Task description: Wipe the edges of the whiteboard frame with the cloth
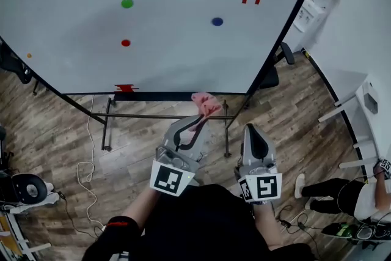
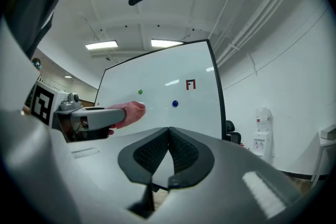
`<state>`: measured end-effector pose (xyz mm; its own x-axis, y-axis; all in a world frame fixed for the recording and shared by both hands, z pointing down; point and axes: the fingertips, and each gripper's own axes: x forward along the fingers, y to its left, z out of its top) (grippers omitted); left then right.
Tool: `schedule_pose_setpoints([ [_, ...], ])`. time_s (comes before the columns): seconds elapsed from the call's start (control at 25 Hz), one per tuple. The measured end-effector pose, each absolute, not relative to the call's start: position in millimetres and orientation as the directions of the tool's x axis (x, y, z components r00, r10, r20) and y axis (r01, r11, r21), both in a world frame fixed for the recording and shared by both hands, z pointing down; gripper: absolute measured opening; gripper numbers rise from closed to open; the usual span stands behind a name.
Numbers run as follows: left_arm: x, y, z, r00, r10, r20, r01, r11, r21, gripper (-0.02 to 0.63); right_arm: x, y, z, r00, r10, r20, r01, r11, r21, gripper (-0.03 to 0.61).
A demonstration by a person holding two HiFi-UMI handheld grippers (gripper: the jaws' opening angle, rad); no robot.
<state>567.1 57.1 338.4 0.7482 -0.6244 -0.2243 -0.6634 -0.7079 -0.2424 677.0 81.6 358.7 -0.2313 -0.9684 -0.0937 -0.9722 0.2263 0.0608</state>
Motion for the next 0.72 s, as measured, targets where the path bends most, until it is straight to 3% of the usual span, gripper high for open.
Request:
schedule_pose_setpoints([
  [0.72,589.7,-29.3,302.3,0.802,-0.546,-0.243,-0.598,-0.729,-0.333,0.028,694.0,-5.5,343.0,-0.193,-0.975,-0.111,-0.976,0.180,0.119,0.002],
])
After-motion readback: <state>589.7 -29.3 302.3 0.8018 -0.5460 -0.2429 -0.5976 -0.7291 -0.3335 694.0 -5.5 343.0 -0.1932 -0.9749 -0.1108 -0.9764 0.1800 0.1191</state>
